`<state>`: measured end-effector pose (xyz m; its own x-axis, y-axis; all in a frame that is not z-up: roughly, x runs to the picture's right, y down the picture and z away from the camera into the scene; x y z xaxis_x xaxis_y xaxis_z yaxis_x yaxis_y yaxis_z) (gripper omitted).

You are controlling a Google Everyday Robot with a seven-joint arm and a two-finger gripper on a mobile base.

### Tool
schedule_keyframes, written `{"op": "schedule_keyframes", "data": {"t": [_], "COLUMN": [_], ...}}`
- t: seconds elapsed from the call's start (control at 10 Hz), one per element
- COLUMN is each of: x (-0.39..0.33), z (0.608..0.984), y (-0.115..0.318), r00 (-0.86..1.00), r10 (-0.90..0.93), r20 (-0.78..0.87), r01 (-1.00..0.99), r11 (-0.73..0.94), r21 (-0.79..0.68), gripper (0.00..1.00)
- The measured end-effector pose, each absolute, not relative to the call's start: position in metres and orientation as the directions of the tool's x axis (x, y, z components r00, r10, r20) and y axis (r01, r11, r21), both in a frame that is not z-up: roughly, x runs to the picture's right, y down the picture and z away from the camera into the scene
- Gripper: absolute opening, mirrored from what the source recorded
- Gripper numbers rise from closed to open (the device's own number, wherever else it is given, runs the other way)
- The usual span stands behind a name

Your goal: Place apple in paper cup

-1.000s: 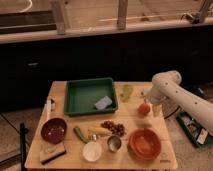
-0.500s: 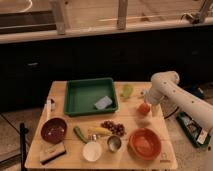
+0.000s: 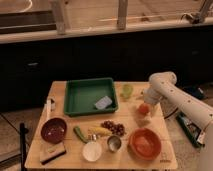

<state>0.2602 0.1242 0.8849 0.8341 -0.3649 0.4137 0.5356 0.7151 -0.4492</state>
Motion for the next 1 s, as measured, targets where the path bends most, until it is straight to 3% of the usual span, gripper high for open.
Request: {"op": "schedule_keyframes", "data": {"t": [0.2,0.6,1.0], "x": [0.26,0.253,0.25], "z": [0.887,0.892,0.893], "y": [0.127,0.128,0.126], "r00": [0.83,0.822,0.819], "r10": [-0.367,-0.378,-0.378], "r20": [0.419,0.427,0.431], "r01": [0.542,0.555,0.56], "r11": [0.708,0.699,0.69], "r21": [-0.453,-0.451,-0.459], "gripper": [0.72,0.67,0.36]}}
